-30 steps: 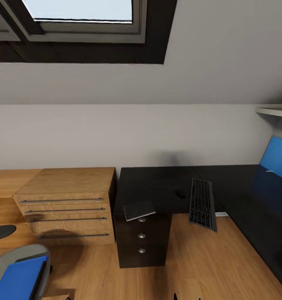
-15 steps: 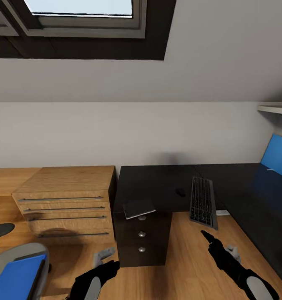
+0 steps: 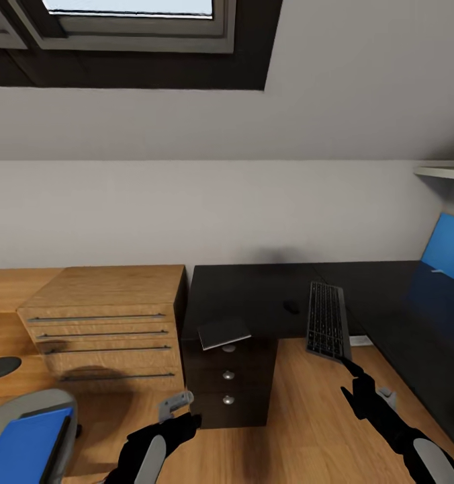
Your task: In the bedroom, organize the workspace by keeping the computer under the desk, ensuring the monitor is on the desk, placing the keyboard on the desk next to the monitor, placing the mouse on the desk next to the keyboard, moving the folder from the swivel chair onto the desk next to the mouse, stacking the notebook on top of the folder with the pen on top of the notebook, and positioning the swivel chair next to the desk.
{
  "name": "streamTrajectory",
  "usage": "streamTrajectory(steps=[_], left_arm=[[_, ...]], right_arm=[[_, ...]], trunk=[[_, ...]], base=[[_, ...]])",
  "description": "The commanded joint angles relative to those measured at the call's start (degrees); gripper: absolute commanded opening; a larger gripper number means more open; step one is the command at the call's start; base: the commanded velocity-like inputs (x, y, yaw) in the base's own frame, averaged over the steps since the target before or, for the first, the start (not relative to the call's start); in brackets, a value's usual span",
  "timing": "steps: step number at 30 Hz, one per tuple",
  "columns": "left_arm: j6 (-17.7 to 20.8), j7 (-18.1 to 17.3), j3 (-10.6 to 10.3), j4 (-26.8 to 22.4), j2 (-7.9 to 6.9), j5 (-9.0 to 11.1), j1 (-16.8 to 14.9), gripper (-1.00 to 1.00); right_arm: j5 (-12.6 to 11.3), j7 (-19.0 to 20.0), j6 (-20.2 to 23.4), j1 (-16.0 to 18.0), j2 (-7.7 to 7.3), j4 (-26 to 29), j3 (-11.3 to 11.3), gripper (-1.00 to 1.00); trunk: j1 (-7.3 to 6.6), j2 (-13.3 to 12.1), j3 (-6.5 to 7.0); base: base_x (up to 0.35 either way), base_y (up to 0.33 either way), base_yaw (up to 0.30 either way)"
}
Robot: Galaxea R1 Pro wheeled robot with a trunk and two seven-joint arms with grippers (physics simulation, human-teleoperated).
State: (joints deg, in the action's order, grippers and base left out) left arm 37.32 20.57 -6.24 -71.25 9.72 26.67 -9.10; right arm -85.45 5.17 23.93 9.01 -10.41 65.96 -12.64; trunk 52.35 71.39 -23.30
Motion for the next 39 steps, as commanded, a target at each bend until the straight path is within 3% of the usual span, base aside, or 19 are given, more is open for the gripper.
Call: streamTrajectory(steps=[1, 8, 14, 18, 23, 39], left_arm=[[0.12, 0.58, -0.39, -0.46, 0.0, 0.59, -0.04, 1.0], [0.12, 0.99, -5.15, -4.33, -0.1, 0.56, 0.05, 1.0], [0.19, 4.5, -10.1, -14.21, -0.14, 0.65, 4.65, 1.0], [0.28, 5.06, -12.02, -16.5, -0.14, 0.72, 6.31, 1.0], [0.31, 5.43, -13.35, -16.92, -0.14, 0.82, 7.26, 1.0], [0.3, 5.7, -13.71, -16.28, -0.14, 0.77, 7.52, 1.0]], right_arm=[[-0.22, 0.05, 0.32, 0.04, 0.0, -0.02, -0.12, 1.0], [-0.4, -0.17, 0.31, 0.04, 0.0, -0.21, -0.32, 1.0], [-0.5, -0.23, 0.03, 0.88, 0.02, -4.42, -0.29, 1.0], [-0.51, -0.08, 0.03, 1.37, -0.02, -5.13, -0.34, 1.0], [-0.43, 0.06, -0.01, 1.7, -0.11, -5.5, -0.48, 1.0], [-0.27, -0.08, -4.28, 2.76, 0.02, -6.01, -0.29, 1.0]], trunk=[[0.23, 0.46, -0.25], [1.77, 3.26, -1.51], [3.08, 5.67, -2.58], [3.96, 7.27, -3.3], [5.06, 9.28, -4.2], [8.57, 15.7, -7.07]], base=[[0.0, 0.0, 0.0], [0.0, 0.0, 0.0], [0.0, 0.0, 0.0], [0.0, 0.0, 0.0], [0.0, 0.0, 0.0], [0.0, 0.0, 0.0]])
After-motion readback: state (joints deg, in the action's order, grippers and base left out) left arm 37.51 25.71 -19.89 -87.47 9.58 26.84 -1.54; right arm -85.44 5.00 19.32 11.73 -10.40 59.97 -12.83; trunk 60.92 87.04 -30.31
